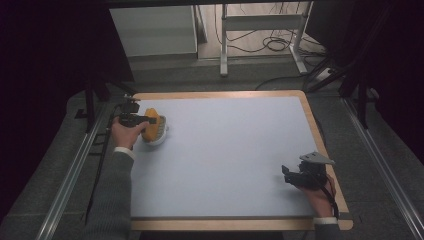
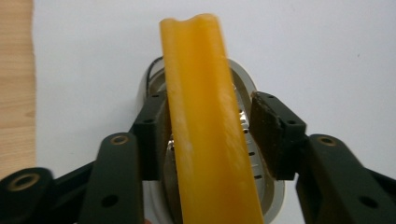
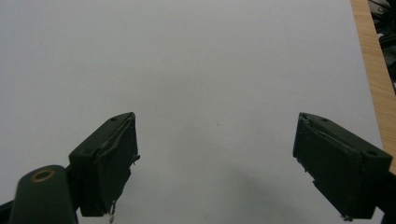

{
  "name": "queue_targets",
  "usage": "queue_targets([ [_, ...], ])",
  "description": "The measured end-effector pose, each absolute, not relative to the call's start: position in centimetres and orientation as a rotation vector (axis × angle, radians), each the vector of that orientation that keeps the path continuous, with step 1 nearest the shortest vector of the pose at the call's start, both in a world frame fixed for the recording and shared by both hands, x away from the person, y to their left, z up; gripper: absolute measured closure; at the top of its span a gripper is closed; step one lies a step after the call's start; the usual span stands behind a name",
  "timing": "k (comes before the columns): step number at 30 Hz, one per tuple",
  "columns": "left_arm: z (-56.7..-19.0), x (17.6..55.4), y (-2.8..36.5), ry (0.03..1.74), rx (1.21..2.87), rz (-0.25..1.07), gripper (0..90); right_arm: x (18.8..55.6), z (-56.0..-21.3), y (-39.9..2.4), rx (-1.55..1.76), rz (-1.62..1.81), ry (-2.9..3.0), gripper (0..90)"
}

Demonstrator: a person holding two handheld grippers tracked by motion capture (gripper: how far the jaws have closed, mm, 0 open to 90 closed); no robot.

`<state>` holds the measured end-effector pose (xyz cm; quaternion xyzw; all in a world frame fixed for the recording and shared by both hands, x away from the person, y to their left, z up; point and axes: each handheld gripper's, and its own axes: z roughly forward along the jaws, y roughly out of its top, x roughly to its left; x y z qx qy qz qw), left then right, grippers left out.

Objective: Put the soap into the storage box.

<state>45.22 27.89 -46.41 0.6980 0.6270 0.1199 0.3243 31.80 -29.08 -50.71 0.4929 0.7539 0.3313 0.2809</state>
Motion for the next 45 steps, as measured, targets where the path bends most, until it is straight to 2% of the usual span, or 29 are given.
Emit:
queue_targets([
  [15,-47.0,44.7,29.5,1.656,1.830,0.326,27.9,31.9,-50.8,-29.1,1.322,0.884,2.024,13.7],
  [23,-45.8,43.5,30.3,1.612,1.803,0.375,25.7,32.1,-51.2,-29.1,1.332,0.885,2.029,13.7],
  [32,-44.9,42.0,30.1,1.498,1.816,0.359,24.0,32.1,-50.7,-28.8,1.308,0.917,2.024,13.7],
  [37,-44.7,41.0,30.0,1.435,1.828,0.362,21.6,32.3,-50.8,-28.7,1.298,0.917,2.037,13.7],
  [41,-44.8,40.1,29.9,1.377,1.819,0.323,15.3,32.3,-50.8,-28.8,1.301,0.916,2.035,13.7],
  [45,-45.0,38.8,29.4,1.315,1.838,0.330,14.5,32.1,-50.8,-28.6,1.298,0.911,2.033,13.7],
])
